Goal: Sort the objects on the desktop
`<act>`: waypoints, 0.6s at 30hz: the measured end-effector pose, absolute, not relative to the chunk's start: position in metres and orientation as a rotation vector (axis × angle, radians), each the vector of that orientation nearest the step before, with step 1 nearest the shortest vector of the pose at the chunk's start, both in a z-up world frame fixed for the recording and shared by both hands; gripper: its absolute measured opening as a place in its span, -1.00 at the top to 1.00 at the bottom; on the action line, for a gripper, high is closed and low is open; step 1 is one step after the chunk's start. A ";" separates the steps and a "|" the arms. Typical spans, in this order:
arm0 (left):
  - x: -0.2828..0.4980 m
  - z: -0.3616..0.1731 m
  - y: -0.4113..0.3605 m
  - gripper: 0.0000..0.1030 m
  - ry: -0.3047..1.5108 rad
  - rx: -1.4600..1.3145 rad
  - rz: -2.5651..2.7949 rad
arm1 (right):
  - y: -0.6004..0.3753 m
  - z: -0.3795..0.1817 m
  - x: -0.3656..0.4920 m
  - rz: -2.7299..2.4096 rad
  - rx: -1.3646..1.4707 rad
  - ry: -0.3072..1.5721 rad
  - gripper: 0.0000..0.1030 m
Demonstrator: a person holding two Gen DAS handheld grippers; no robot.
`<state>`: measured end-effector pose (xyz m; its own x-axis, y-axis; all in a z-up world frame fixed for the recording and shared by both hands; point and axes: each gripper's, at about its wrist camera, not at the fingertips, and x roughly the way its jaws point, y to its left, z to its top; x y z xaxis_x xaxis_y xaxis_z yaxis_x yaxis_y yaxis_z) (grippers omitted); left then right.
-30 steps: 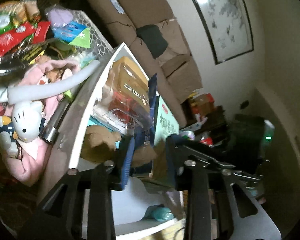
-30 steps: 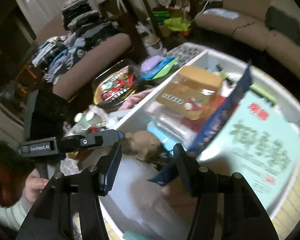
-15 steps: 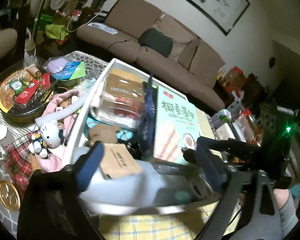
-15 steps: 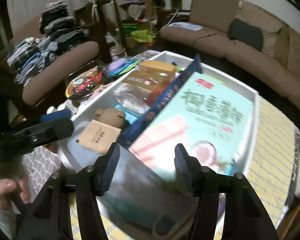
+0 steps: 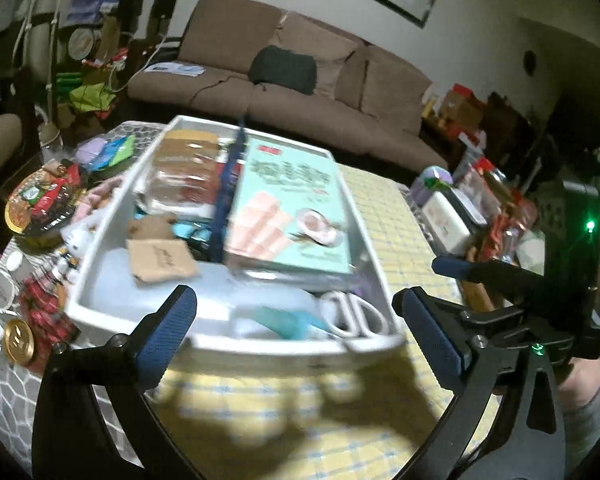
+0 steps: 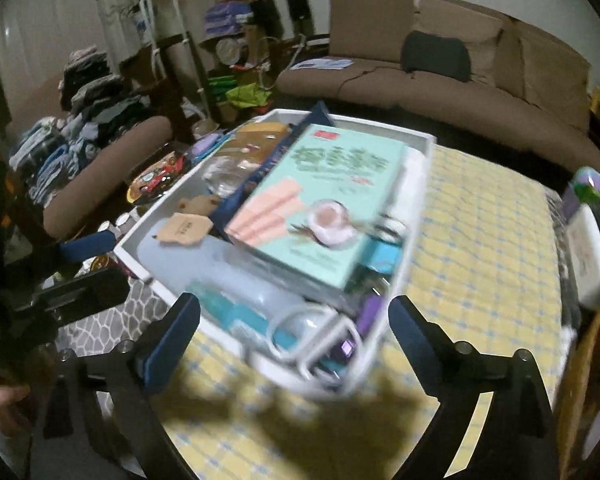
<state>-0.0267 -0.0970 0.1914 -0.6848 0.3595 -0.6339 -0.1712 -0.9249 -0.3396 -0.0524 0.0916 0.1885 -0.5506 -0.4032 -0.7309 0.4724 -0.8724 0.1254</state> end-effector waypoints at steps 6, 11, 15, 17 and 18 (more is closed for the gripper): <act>-0.008 0.171 -0.026 -1.00 -0.259 -1.108 2.546 | 0.162 0.176 -0.023 -2.526 1.144 0.056 -0.95; 0.008 0.146 0.043 -0.99 -0.134 -1.106 2.527 | 0.220 0.149 -0.009 -2.636 1.207 -0.003 -0.98; 0.013 0.121 0.075 -0.99 -0.109 -1.123 2.527 | 0.262 0.124 -0.003 -2.701 1.263 -0.071 -0.98; 0.013 0.107 0.084 -0.99 -0.097 -1.141 2.556 | 0.281 0.109 0.000 -2.730 1.295 -0.078 -0.98; 0.013 0.103 0.084 -0.99 -0.092 -1.152 2.569 | 0.286 0.103 0.001 -2.736 1.310 -0.081 -0.98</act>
